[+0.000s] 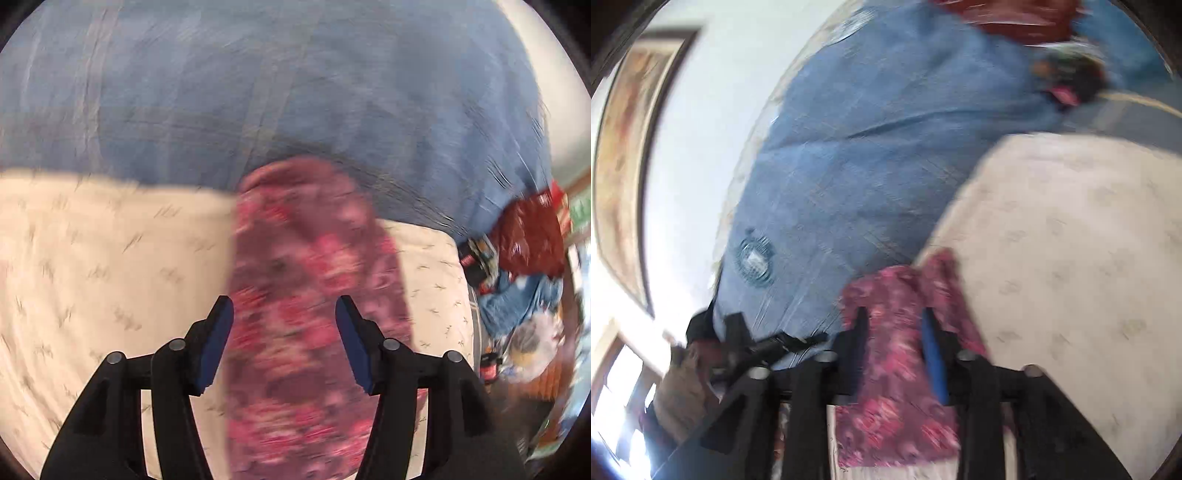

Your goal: Fold small clothes

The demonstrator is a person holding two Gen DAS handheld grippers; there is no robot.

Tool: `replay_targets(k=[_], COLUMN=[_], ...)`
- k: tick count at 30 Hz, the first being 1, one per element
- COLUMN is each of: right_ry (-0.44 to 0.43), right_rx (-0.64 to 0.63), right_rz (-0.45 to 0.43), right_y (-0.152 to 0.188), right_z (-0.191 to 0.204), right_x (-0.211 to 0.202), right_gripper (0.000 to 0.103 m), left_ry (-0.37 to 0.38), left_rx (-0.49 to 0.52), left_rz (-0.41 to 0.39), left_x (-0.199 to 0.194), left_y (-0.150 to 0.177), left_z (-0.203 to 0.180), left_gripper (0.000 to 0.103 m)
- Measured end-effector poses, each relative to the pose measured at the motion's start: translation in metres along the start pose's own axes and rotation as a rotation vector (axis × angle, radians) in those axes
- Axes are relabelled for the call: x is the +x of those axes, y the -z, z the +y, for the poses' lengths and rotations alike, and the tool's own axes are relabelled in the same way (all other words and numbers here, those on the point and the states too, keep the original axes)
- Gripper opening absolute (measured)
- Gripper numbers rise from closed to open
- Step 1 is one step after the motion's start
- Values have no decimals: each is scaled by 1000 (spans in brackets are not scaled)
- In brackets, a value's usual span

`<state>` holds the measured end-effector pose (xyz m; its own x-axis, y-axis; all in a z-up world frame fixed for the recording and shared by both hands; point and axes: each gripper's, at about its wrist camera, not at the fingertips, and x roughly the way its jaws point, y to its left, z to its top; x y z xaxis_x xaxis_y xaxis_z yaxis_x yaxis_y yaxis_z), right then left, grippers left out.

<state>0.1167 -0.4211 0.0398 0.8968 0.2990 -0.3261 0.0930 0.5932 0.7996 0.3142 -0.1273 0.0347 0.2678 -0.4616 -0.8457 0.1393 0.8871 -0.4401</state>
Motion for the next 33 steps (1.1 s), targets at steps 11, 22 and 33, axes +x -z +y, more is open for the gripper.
replay_targets(k=[11, 22, 33], right_ry=[168, 112, 203], right_rx=[-69, -270, -146], right_rz=[419, 295, 383], right_y=[-23, -44, -30], right_z=[-8, 38, -3], right_x=[202, 169, 176], right_gripper=[51, 4, 19], left_ry=[170, 204, 116], left_rx=[-138, -129, -13], left_rz=[88, 33, 58], left_x=[26, 25, 21], left_y=[17, 22, 46], left_z=[49, 38, 18], left_gripper=[56, 62, 63])
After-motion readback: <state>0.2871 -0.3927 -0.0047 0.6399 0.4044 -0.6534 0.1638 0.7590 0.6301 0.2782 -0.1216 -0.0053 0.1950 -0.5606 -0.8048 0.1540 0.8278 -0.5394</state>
